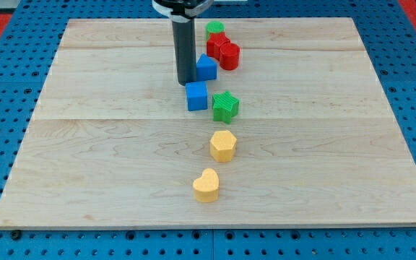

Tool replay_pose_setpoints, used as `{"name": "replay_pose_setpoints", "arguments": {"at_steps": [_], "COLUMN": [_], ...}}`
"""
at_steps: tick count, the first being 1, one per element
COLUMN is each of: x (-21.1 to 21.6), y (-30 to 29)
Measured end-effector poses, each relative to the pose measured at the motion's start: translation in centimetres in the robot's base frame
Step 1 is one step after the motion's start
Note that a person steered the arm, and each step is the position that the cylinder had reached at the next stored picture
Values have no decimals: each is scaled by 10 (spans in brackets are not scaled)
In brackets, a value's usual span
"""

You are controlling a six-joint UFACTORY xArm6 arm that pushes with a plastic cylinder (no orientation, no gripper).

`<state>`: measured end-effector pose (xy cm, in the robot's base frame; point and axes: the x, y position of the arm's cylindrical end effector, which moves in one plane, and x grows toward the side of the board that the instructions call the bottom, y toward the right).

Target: Move the blue triangle towards the left side of the board

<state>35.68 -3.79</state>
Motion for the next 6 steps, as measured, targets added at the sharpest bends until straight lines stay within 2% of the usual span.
{"name": "replay_pose_setpoints", "arguments": {"at_steps": [1,2,4,5,6], "x": [-4,-2,-9,-31,-32], "y": [56,69,160,176,146]}}
